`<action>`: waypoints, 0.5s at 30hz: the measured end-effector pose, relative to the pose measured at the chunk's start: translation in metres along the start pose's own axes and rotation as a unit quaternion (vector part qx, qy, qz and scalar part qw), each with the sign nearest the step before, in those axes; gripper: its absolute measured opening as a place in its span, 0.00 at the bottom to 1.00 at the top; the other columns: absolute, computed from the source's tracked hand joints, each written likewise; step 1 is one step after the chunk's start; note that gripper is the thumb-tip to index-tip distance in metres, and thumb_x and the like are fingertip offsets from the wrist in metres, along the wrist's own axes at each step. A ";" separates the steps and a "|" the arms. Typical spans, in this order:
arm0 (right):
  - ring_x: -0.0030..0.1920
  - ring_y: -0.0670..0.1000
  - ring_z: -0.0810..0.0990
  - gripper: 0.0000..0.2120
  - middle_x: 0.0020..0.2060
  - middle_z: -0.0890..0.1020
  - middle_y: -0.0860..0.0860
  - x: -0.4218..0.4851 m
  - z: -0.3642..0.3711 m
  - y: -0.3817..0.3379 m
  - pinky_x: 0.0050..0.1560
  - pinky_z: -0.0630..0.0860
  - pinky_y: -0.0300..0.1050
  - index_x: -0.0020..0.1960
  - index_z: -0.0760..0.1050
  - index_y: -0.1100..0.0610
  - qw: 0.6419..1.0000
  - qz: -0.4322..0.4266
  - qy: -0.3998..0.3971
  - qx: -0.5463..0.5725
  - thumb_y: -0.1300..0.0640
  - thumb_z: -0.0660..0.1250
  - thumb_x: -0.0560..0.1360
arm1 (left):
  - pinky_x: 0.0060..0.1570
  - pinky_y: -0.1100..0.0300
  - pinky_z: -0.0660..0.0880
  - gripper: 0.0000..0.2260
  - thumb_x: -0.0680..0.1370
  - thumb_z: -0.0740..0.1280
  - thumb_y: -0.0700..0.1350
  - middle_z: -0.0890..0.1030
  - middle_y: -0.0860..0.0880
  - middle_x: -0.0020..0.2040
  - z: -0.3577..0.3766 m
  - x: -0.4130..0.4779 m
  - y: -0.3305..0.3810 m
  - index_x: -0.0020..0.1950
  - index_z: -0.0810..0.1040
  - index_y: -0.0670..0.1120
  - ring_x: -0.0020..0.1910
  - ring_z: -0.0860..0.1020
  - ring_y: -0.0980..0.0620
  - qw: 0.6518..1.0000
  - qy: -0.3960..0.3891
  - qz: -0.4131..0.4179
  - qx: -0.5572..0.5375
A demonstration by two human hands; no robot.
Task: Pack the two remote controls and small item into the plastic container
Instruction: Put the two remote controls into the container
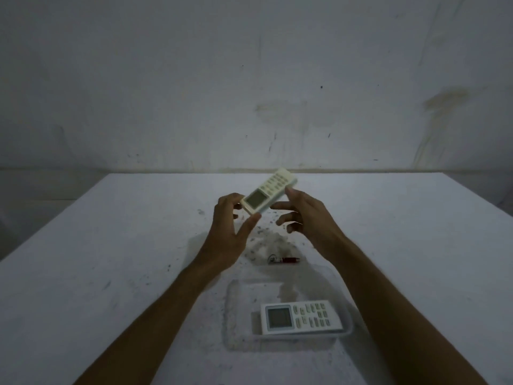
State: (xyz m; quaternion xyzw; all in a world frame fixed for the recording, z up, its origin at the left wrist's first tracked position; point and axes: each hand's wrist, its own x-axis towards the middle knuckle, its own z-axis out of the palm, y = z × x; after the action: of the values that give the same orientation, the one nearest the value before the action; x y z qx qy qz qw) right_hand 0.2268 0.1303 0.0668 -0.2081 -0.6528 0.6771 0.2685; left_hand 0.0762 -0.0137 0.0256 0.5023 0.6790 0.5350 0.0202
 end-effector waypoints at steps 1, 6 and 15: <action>0.43 0.55 0.84 0.20 0.54 0.86 0.56 -0.002 0.003 0.002 0.41 0.79 0.47 0.67 0.76 0.58 0.999 -0.016 -0.001 0.035 0.46 0.64 0.82 | 0.56 0.76 0.70 0.22 0.81 0.66 0.54 0.71 0.48 0.68 0.002 -0.001 0.001 0.72 0.67 0.48 0.64 0.73 0.52 1.000 -0.019 0.017 0.009; 0.42 0.56 0.79 0.15 0.46 0.84 0.55 -0.004 0.003 0.005 0.42 0.77 0.47 0.65 0.76 0.59 0.998 -0.043 -0.036 -0.001 0.51 0.61 0.84 | 0.59 0.62 0.76 0.32 0.72 0.72 0.66 0.77 0.57 0.66 -0.008 -0.003 0.009 0.72 0.69 0.55 0.62 0.77 0.59 0.994 -0.082 -0.028 -0.074; 0.53 0.39 0.83 0.15 0.53 0.84 0.40 -0.019 0.021 0.000 0.54 0.79 0.38 0.70 0.73 0.39 0.948 -0.047 -0.141 -0.282 0.45 0.57 0.84 | 0.42 0.58 0.81 0.17 0.80 0.71 0.45 0.84 0.43 0.56 -0.022 0.007 0.019 0.68 0.79 0.45 0.46 0.85 0.48 0.953 -0.036 -0.169 -0.250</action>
State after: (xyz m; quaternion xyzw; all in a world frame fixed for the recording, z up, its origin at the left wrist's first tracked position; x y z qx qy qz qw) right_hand 0.2282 0.1016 0.0671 -0.1474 -0.8571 0.4746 0.1358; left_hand 0.0728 -0.0253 0.0523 0.3785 0.5972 0.6577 0.2597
